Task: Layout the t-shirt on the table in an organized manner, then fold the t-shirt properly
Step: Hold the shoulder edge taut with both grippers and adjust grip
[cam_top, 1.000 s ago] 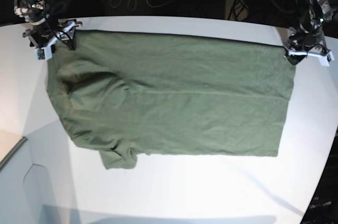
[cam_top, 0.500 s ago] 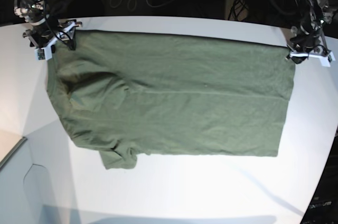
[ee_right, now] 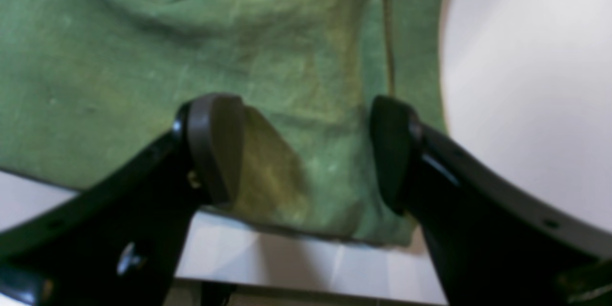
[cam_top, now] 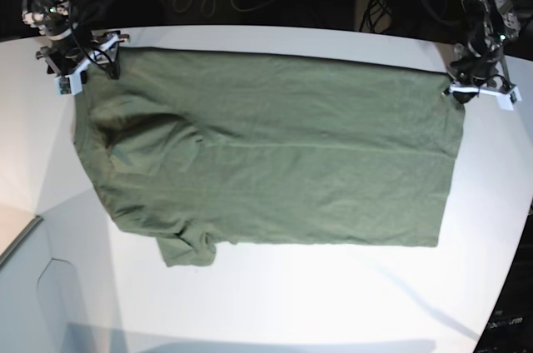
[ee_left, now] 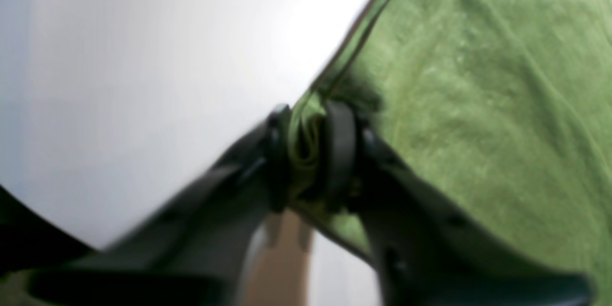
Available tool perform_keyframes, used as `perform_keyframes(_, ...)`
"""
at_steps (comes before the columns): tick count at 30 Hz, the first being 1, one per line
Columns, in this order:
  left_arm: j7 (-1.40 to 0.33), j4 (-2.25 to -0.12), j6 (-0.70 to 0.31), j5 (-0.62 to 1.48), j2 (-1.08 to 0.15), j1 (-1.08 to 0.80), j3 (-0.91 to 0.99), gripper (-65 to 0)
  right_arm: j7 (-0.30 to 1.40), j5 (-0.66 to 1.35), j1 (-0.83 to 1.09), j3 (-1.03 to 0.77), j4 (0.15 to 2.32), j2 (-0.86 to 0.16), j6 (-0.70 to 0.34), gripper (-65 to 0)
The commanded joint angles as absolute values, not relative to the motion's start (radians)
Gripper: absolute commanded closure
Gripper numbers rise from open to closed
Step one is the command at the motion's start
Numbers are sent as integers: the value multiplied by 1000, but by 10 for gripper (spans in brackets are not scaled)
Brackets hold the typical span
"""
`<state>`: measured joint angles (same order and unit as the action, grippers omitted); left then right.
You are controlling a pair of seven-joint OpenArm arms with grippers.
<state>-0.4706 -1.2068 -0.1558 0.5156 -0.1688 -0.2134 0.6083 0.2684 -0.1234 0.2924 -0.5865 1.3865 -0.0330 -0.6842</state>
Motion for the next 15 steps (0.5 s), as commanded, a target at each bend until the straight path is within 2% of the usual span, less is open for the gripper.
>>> perform_keyframes(1,-541,-1202,-150,503,-177,-226,602,-2,291,-133,298,-590,1392,-41,-698,-415)
perform_keyframes(11,-541,-1204,-150,512,-208,-269,608,-2,291,-133,308,-590,1403,-41,-698,-414)
perform_keyframes(15,-541,-1265,-150,512,-208,-297,608,-2,291,-133,343,-590,1445,-38,-698,-414)
